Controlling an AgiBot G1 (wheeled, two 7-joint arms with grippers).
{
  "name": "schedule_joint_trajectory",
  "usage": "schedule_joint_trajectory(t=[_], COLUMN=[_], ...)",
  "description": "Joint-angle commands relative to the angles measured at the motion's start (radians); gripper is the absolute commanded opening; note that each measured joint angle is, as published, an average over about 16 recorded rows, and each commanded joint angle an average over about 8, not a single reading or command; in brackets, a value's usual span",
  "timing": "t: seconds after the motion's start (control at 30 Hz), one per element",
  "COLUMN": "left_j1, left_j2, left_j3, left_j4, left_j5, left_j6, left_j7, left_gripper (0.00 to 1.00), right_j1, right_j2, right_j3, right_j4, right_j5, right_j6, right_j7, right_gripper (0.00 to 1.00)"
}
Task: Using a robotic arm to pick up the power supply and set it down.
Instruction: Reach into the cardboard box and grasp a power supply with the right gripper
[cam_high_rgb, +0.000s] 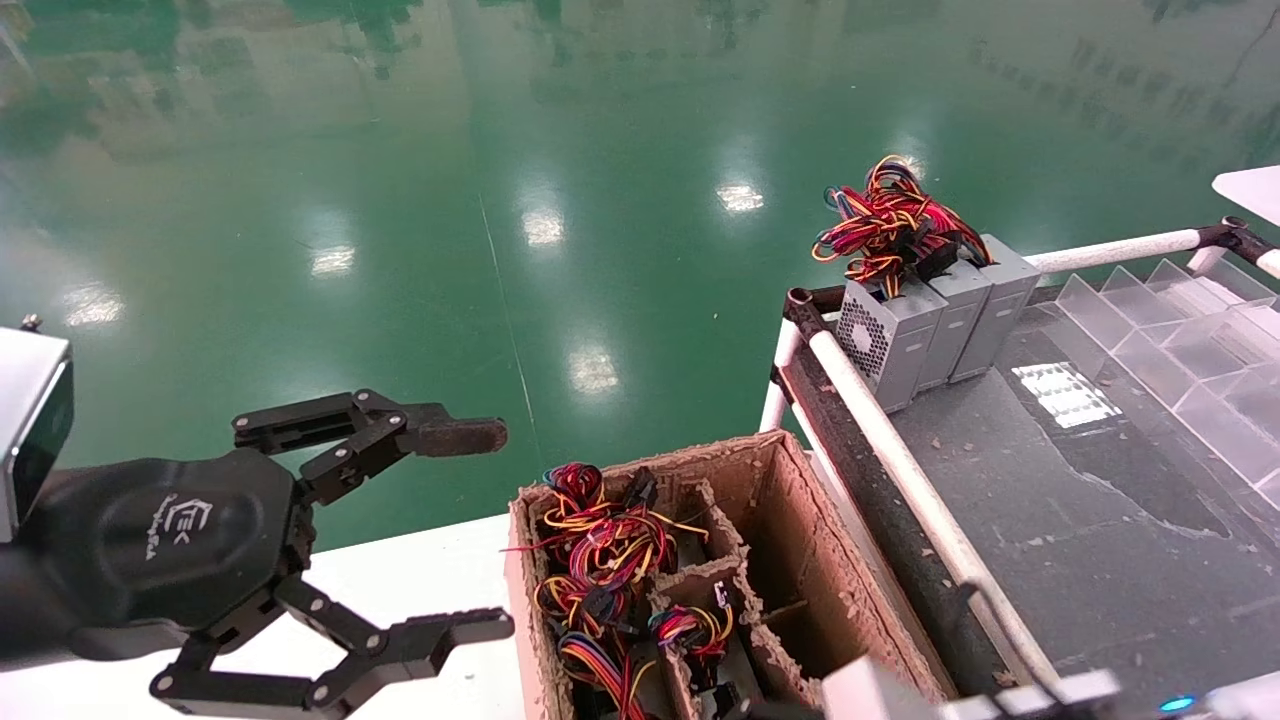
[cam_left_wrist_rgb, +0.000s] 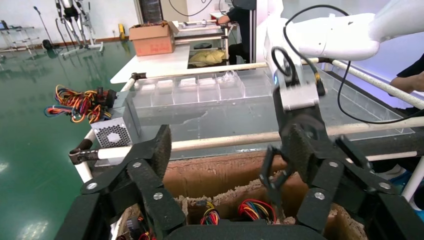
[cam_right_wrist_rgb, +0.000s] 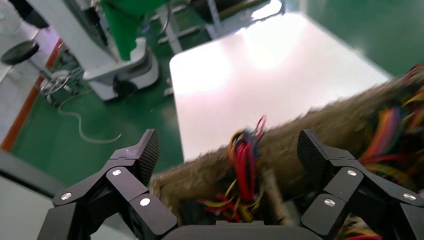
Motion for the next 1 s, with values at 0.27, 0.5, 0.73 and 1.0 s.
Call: schedule_joint_trajectory(t=[0.27, 0.5, 0.73, 1.0], left_j1=[0.000, 0.000, 0.000, 0.000], left_j2=[0.000, 0.000, -0.001, -0.001], left_j3=[0.001, 0.001, 0.002, 0.002], left_j4=[0.000, 0.000, 0.000, 0.000], left_j5=[0.000, -0.001, -0.001, -0.002], left_j6=[0.000, -0.001, -0.001, -0.001], left_j7=[0.000, 0.001, 0.001, 0.001], left_gripper=[1.00, 1.00, 1.00, 1.00], right_j1=[-0.008, -0.017, -0.026, -0.033], right_j2=[-0.028, -0.035, -0.043, -0.051], right_j3=[-0.051, -0.057, -0.059, -0.056], right_j4=[-0.016, -0.025, -0.031, -0.041], right_j5=[-0.055, -0.071, -0.084, -0.085], right_j6=[0.012, 0.029, 0.047, 0.061], right_j7=[-0.018, -0.044, -0.071, -0.090], right_gripper=[0.00, 0.00, 0.00, 0.00])
